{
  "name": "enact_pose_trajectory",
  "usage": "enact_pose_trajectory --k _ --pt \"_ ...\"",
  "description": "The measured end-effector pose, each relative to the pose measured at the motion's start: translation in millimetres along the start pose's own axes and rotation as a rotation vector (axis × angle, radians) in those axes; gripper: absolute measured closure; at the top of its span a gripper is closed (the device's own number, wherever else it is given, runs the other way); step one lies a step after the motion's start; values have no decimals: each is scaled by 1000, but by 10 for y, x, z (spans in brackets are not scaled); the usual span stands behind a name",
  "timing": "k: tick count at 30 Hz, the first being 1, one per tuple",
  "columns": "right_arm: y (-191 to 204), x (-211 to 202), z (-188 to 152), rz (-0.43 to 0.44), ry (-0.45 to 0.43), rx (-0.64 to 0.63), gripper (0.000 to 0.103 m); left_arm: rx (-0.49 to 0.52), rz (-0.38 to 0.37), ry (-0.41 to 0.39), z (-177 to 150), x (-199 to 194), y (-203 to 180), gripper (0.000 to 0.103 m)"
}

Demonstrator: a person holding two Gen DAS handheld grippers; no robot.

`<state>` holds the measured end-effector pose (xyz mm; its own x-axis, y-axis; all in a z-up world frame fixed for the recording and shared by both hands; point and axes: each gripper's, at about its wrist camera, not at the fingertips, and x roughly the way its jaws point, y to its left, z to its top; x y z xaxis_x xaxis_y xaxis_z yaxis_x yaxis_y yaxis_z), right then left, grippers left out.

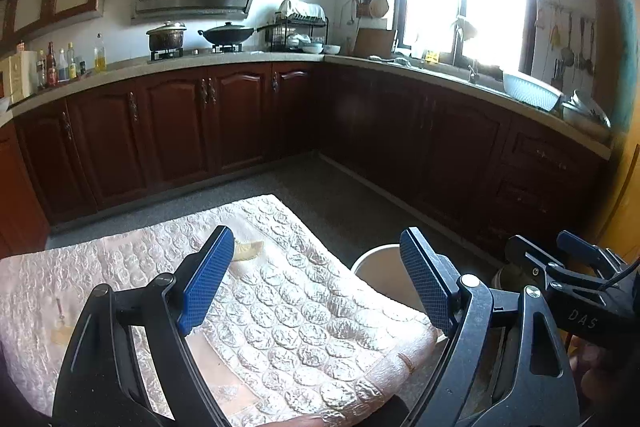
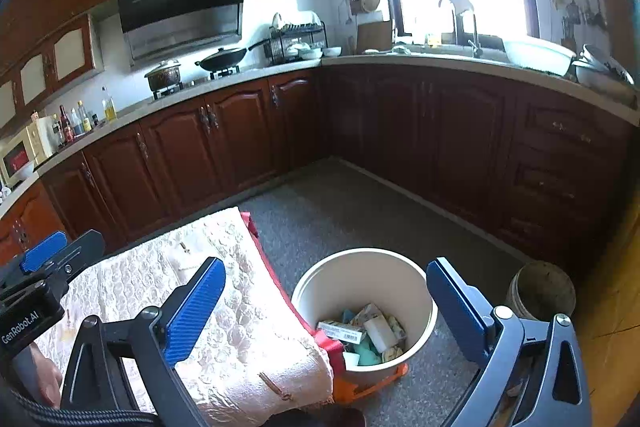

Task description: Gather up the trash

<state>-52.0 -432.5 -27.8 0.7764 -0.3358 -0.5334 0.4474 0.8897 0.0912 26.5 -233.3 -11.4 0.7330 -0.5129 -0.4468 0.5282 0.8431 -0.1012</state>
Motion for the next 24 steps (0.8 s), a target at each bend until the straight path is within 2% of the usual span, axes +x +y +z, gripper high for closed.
enact_pose_trajectory --k 7,24 --pt "70 -123 31 -6 -41 -25 1 8 14 -20 8 -95 -4 18" --pt "158 -141 33 -4 -48 -48 1 13 40 -27 -6 -100 -8 18"
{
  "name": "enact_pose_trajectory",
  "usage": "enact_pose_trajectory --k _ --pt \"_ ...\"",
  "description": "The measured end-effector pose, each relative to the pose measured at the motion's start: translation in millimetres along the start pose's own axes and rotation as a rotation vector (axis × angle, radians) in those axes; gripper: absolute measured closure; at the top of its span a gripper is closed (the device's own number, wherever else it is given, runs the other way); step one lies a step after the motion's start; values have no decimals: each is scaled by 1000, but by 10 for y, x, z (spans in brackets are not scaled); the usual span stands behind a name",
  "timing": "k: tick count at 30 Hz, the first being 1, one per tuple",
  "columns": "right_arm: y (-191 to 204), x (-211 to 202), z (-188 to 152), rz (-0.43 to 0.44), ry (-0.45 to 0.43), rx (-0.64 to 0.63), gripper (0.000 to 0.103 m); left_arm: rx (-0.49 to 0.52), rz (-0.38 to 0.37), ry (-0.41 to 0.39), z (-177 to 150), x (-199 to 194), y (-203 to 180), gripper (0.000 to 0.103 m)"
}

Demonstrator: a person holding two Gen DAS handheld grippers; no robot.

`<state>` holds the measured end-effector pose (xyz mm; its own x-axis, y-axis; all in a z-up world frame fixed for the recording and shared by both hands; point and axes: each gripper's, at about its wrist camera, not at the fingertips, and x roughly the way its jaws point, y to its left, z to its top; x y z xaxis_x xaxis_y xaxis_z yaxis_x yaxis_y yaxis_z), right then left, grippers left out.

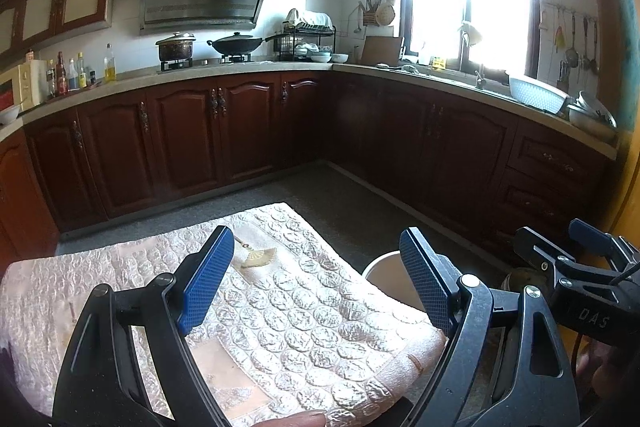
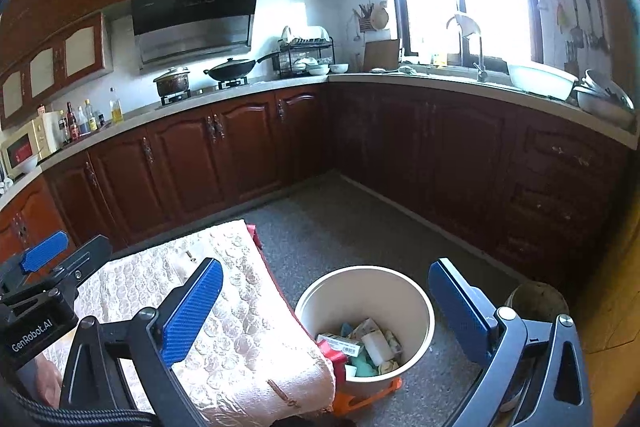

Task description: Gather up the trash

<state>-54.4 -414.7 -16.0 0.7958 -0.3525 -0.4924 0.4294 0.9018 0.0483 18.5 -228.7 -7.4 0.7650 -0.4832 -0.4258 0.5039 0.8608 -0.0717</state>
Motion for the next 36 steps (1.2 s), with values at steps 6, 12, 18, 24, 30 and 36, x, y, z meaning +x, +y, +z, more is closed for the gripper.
enact_pose_trajectory --k 6,12,18,24,30,36 --pt "-10 4 -4 4 4 6 1 -4 5 3 -12 13 13 18" --pt "6 9 5 3 3 2 1 -5 10 5 -21 19 28 18" --pt "22 10 -12 5 8 2 1 -10 11 8 -40 38 39 18" --pt "7 37 -21 8 18 1 1 -13 13 7 -40 36 54 18" --pt "22 42 -18 8 21 -3 1 -19 14 8 -44 45 81 18" --pt "16 58 -21 8 29 -4 1 -18 17 8 -46 45 81 18"
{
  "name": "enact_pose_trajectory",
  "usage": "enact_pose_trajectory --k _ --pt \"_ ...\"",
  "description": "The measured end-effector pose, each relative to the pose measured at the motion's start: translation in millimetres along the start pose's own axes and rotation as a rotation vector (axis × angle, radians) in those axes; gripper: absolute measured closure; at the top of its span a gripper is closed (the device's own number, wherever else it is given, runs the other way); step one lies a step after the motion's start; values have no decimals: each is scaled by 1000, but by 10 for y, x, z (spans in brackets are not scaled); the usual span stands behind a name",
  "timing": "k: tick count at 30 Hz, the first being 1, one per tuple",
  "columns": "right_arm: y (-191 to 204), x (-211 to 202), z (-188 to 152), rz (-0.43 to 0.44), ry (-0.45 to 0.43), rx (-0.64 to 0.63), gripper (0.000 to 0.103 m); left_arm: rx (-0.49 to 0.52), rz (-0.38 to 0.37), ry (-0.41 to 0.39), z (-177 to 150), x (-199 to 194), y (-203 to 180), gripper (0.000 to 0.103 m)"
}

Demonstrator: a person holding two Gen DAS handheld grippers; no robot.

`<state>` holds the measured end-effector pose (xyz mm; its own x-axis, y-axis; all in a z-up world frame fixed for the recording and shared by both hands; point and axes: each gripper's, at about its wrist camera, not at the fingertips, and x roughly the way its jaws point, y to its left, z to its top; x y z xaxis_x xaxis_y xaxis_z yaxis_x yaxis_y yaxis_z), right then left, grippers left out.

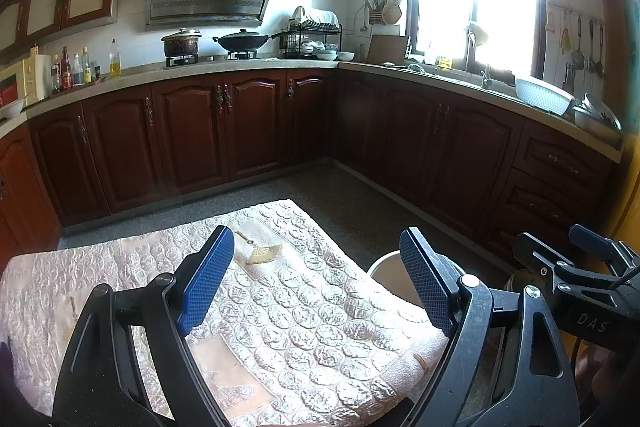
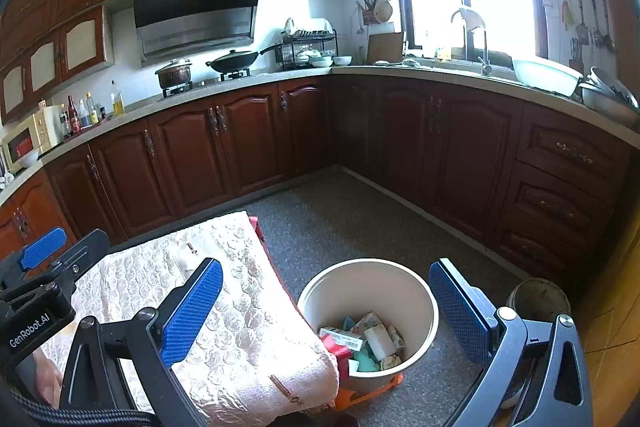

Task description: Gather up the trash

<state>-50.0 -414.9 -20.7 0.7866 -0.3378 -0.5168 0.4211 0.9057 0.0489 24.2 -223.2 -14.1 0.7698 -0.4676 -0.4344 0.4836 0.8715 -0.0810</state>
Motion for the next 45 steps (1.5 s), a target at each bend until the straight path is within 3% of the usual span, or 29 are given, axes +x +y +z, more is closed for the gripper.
enact_pose_trajectory --k 45 --pt "-32 78 5 -9 15 -1 1 16 -5 23 -8 68 26 18"
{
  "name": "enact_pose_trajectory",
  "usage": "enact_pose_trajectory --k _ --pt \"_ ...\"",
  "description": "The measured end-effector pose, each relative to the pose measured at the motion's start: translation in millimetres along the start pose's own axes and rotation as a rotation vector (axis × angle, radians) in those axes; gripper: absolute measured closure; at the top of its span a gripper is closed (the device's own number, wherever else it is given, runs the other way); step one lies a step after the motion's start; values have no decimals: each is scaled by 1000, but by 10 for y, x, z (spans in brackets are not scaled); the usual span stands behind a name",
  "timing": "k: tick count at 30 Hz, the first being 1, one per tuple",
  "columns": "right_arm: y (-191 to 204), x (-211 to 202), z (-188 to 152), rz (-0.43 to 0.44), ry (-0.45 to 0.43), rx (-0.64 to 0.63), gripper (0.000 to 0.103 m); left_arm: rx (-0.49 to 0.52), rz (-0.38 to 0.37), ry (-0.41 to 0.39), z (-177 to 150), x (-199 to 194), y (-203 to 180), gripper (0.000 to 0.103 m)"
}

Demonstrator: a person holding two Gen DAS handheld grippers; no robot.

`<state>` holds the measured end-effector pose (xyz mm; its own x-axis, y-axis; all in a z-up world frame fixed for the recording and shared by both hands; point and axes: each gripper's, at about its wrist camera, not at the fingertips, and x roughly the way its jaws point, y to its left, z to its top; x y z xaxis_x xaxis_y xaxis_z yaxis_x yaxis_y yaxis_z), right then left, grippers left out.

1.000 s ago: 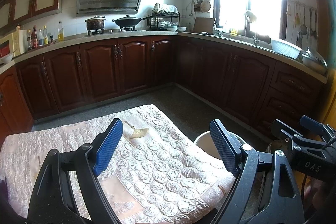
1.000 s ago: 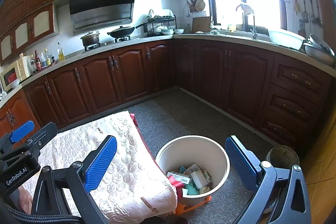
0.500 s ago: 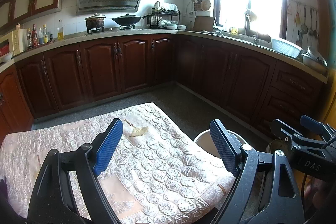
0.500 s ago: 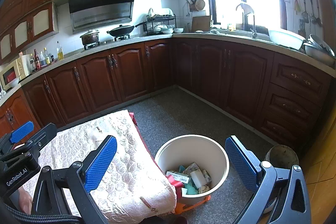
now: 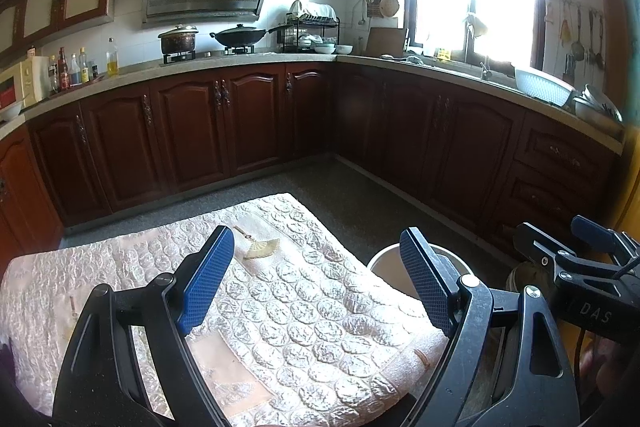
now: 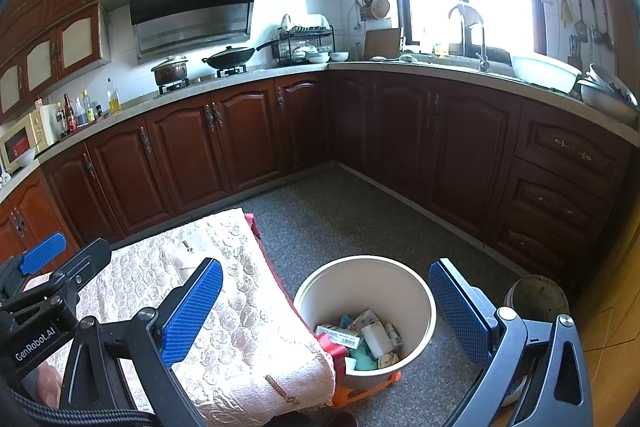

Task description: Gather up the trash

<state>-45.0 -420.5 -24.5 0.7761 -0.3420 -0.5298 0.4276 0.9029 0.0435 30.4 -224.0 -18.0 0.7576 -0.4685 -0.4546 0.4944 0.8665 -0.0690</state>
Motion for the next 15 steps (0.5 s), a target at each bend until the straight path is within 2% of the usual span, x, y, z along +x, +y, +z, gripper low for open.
enact_pose_trajectory --k 9,15 --pt "-5 9 -1 -4 5 2 1 27 3 -12 -14 21 -15 18" --pt "14 34 -14 -4 14 0 1 -2 -12 10 -39 68 89 18"
